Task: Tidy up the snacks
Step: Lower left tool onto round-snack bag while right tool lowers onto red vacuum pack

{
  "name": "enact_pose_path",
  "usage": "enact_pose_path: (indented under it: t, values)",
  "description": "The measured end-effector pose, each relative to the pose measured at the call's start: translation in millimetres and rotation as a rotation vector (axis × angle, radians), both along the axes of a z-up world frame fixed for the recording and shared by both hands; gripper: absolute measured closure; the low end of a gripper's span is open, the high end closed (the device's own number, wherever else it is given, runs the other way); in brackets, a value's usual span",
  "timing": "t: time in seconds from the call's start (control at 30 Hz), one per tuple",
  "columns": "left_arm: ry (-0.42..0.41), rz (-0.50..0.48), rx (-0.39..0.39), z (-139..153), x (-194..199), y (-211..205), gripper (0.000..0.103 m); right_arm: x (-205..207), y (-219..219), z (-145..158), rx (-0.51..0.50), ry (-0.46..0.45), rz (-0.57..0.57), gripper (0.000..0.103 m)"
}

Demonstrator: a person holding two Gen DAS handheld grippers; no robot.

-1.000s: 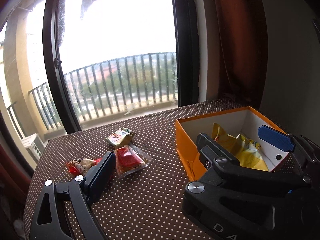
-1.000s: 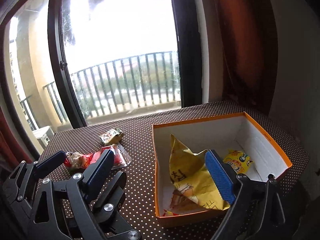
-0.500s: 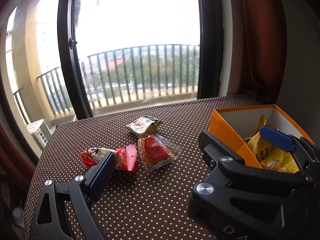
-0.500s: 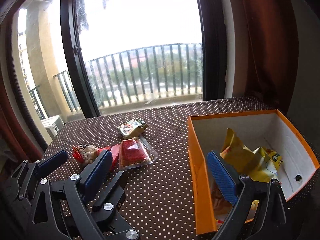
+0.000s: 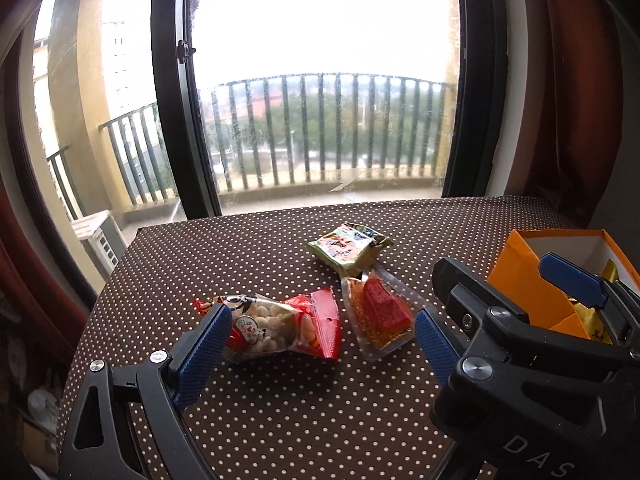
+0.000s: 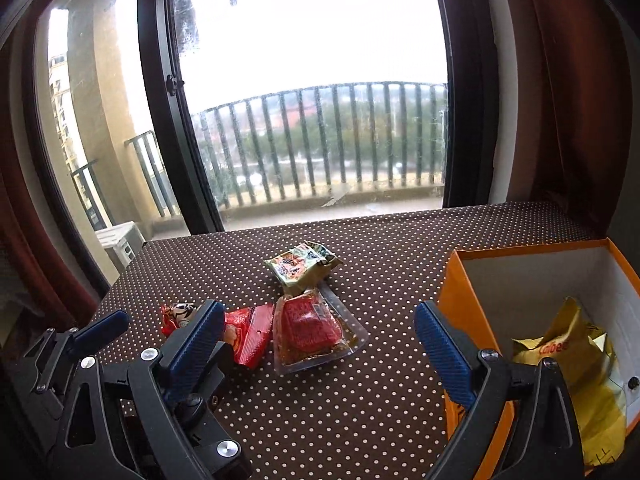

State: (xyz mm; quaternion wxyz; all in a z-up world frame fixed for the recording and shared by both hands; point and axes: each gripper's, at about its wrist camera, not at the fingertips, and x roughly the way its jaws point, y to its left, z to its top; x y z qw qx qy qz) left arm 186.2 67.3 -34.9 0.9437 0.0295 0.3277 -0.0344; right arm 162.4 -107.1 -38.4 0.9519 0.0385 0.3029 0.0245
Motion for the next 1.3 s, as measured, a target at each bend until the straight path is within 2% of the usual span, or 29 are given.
enact_pose_path:
  t: [0.27,0.43,0.97,1.13,1.3]
  values:
    - [-0.003,0.033,0.032,4.7,37.8,23.3,0.009,34.8,10.1,-0.9,0.034,0.003,-0.027,0.006]
    - [0.027,0.042,0.019,-8.7,60.2,29.9,0.008,51.6,16.0,-5.9,0.015,-0.007,-0.028,0.006]
    - [0.186,0.122,0.069,-90.7,103.3,38.2,0.007,96.2,13.4,-77.8,-0.006,0.133,-0.018,0.006]
    - [0.181,0.115,0.086,-100.2,104.5,36.3,0.0,103.9,9.3,-97.0,0.022,0.175,-0.011,0.006]
    - [0.193,0.124,0.075,-106.8,106.2,40.4,0.0,109.8,8.2,-109.8,0.034,0.218,-0.004,0.006]
